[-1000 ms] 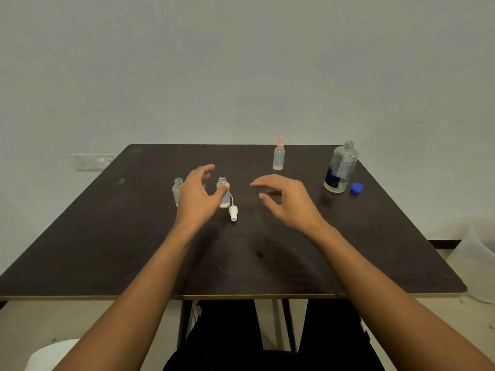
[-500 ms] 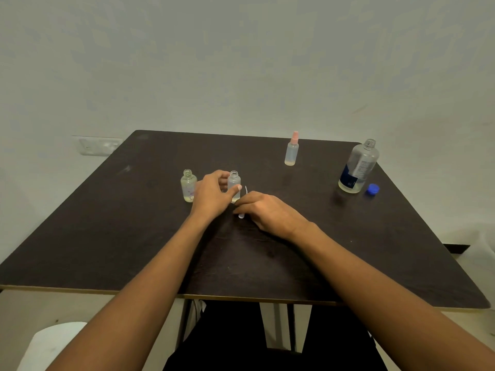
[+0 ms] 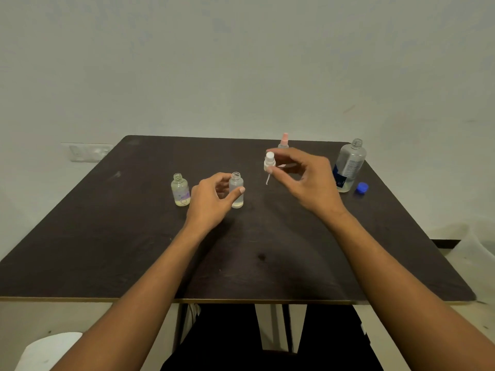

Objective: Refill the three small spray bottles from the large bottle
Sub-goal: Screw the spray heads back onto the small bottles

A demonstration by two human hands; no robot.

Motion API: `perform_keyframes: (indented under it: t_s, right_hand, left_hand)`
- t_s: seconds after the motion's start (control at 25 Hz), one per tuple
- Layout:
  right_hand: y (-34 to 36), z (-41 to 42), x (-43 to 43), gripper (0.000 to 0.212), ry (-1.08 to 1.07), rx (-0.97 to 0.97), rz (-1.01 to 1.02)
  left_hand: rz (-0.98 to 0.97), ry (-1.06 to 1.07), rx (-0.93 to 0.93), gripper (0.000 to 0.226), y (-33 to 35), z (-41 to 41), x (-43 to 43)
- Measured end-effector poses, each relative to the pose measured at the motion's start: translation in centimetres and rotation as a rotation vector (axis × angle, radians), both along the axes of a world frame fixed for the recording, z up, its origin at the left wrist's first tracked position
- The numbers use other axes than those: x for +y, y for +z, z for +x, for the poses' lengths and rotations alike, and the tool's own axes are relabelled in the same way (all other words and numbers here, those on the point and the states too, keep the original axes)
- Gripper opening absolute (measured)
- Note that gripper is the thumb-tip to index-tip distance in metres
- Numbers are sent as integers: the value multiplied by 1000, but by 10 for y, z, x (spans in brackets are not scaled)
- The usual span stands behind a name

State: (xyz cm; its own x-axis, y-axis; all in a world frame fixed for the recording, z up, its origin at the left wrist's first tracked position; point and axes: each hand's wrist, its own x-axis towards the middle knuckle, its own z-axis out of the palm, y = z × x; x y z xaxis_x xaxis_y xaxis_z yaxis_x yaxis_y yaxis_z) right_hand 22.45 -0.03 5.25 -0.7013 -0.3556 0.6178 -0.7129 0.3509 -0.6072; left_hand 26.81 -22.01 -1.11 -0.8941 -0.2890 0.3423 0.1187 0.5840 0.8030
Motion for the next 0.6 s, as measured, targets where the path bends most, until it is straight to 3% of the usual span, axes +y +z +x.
perform_keyframes:
  t_s: [0.2, 0.6]
  right_hand:
    - [43, 17, 14, 34, -9, -53, -160]
    - [38, 16, 24, 35, 26, -145, -165]
  left_hand:
    - [53, -72, 46, 35, 16, 18, 36]
    - [77, -142, 68, 39, 24, 27, 61]
